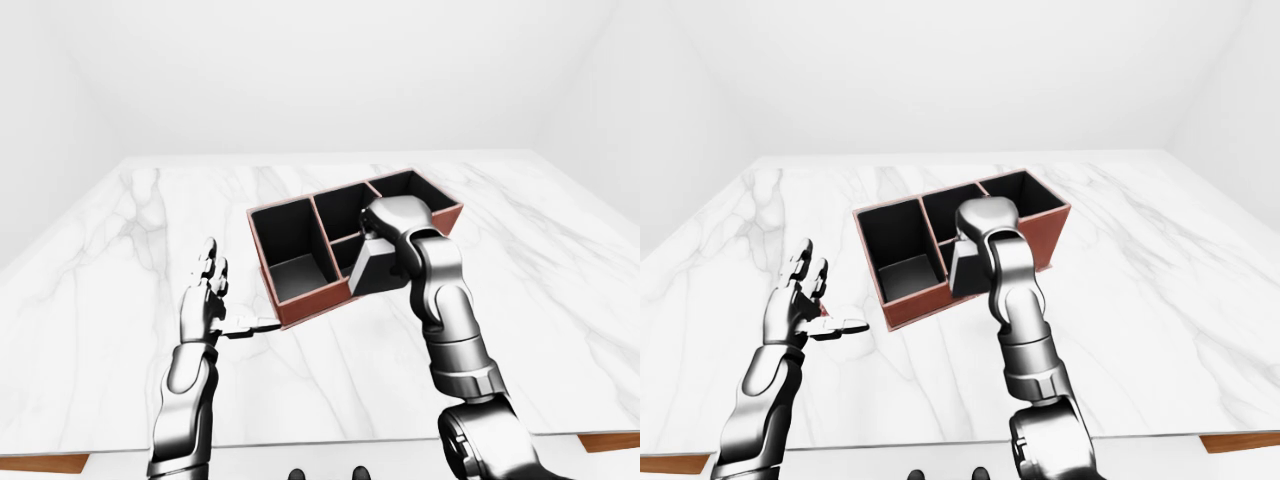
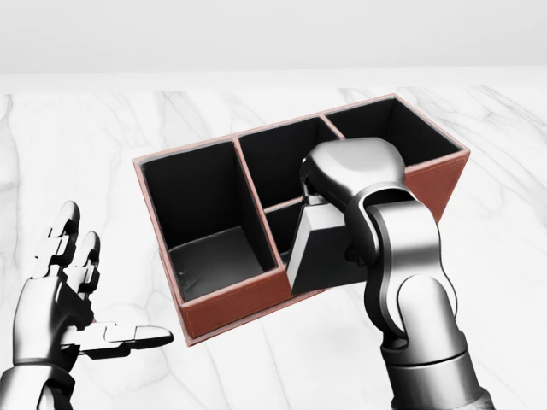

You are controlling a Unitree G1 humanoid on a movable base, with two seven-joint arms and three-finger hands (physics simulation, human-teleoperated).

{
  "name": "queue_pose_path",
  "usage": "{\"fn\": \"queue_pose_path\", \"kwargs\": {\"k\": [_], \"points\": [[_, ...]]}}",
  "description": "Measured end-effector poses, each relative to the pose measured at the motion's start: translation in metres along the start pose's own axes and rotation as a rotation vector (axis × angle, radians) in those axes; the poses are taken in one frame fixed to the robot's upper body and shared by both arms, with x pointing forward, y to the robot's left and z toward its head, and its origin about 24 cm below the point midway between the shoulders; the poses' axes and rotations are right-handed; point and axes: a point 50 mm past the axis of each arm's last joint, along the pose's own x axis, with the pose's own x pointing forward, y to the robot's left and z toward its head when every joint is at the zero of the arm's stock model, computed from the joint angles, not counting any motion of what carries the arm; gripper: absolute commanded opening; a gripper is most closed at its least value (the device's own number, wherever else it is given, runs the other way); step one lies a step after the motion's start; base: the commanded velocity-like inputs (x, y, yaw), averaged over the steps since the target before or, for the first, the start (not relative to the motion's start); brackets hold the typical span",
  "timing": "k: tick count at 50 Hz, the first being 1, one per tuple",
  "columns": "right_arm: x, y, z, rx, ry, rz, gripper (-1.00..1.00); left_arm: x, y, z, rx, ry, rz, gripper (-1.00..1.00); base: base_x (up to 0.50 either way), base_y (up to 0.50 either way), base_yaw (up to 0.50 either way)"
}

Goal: Pick up the book and place it in the left compartment of the caddy.

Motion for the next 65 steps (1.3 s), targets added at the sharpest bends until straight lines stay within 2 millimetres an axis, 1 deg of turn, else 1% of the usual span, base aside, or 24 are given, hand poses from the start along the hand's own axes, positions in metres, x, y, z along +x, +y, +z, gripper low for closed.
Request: {"fn": "queue_pose_path", "kwargs": {"k": [6,12,17,25,33,40,45,57,65], "points": [[0.005,-0.008,0.021,0.06,-0.094,-0.05,-1.0,0.001,0.001,0.0,-0.003,-0.002,0.001,1.0,0.0,0.0,0.0],[0.011,-0.02,0.038,0.151,-0.183,-0.164,-1.0,0.002,0.002,0.001,-0.006,-0.003,0.003,1.0,0.0,0.0,0.0],[0.018,-0.023,0.05,0.235,-0.238,-0.244,-1.0,0.002,0.003,0.001,-0.008,-0.005,0.003,1.0,0.0,0.0,0.0],[0.03,-0.022,0.067,0.359,-0.287,-0.322,-1.0,0.004,0.004,0.001,-0.012,-0.002,0.005,1.0,0.0,0.0,0.0],[0.046,-0.01,0.083,0.463,-0.284,-0.32,-1.0,0.006,0.006,0.001,-0.016,-0.003,0.009,1.0,0.0,0.0,0.0],[0.063,0.002,0.087,0.512,-0.224,-0.292,-1.0,0.007,0.007,0.002,-0.02,-0.005,0.01,1.0,0.0,0.0,0.0],[0.07,0.011,0.088,0.525,-0.174,-0.276,-1.0,0.008,0.008,0.002,-0.025,-0.004,0.011,1.0,0.0,0.0,0.0],[0.074,0.022,0.093,0.513,-0.122,-0.272,-1.0,0.007,0.011,0.005,-0.038,-0.022,0.021,1.0,0.0,0.0,0.0],[0.074,0.018,0.095,0.497,-0.12,-0.29,-1.0,0.007,0.012,0.007,-0.042,-0.028,0.022,1.0,0.0,0.0,0.0]]}}
